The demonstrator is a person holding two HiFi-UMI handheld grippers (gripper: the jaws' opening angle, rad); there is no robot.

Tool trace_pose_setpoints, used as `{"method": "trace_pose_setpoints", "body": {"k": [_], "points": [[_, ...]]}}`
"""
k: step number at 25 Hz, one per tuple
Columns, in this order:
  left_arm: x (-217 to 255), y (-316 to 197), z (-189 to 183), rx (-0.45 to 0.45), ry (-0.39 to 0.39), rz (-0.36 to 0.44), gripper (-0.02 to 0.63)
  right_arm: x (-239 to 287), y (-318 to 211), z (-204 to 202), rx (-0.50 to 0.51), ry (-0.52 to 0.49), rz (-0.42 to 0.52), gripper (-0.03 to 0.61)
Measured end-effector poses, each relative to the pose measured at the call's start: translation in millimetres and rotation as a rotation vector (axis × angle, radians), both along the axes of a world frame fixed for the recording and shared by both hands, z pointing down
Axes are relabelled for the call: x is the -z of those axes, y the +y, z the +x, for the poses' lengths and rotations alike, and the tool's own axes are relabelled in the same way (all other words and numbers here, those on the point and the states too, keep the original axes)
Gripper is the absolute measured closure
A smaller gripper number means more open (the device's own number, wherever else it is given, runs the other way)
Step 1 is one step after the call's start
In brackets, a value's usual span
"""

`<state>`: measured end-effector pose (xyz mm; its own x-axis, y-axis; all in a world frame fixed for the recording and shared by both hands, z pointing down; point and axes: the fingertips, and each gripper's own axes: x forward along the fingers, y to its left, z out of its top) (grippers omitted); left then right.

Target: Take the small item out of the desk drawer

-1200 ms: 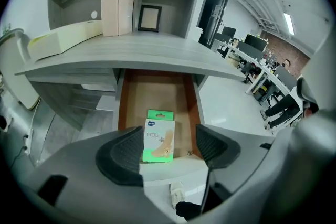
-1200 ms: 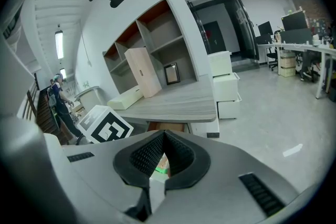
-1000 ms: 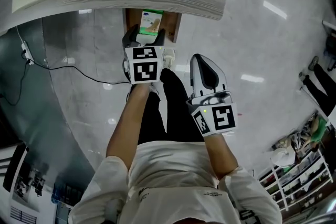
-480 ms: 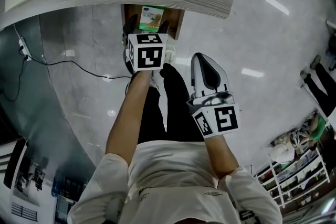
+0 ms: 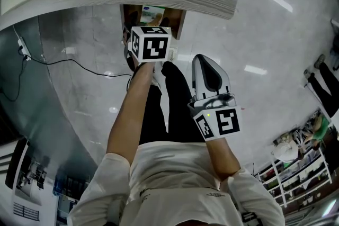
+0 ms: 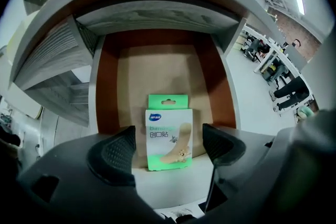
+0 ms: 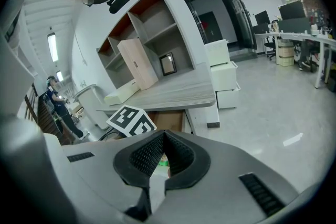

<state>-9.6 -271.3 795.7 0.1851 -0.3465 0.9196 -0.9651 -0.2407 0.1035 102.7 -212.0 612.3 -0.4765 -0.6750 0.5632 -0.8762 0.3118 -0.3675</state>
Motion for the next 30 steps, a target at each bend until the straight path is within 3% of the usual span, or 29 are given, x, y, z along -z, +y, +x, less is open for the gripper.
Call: {"method": "trace_pose_setpoints", "body": {"k": [17, 19, 30], "points": [[-29, -6, 0, 0.007, -0.061, -0.061, 0.227, -15, -2, 7, -0.01, -0.002, -0.032, 0.549], [-30, -6, -1, 0.01, -0.064, -0.059, 0.257, -15, -2, 8, -0.011, -0.003, -0.032, 0.548], [-26, -5, -2, 0.02, -0.065, -0.036, 0.265, -9, 2, 11, -0.022, 0.003, -0.02, 0.548]]}}
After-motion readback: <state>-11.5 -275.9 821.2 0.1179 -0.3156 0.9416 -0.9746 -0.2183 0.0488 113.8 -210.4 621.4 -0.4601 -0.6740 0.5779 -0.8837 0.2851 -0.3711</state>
